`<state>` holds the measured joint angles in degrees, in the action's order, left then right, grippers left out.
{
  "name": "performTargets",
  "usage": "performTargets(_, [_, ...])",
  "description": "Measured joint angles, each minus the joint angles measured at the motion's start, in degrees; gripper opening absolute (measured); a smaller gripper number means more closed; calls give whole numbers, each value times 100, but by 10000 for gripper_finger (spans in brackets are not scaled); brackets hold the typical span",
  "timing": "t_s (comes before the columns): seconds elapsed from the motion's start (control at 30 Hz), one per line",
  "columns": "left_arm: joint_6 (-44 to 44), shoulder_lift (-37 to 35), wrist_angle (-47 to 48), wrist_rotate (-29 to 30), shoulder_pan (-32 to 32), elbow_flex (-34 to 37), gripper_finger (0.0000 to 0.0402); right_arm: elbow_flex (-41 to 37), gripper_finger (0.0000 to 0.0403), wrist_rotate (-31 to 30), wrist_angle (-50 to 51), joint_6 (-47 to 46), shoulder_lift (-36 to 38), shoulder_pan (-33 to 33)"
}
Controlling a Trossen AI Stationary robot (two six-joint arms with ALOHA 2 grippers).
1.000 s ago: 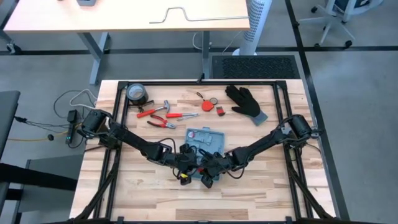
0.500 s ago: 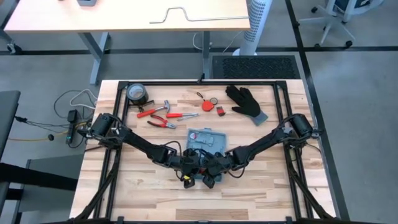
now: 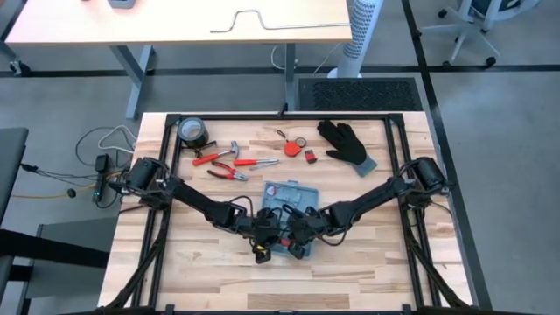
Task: Prefit tool cases
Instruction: Put the orange screwdriver bits into the gray prefit tool case
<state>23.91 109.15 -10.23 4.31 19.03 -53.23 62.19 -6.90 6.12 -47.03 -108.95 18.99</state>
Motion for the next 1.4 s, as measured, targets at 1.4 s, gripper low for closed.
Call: performTargets(1.4, [568, -224, 559, 346, 341, -7, 0, 17, 1, 762, -722, 523, -393, -354])
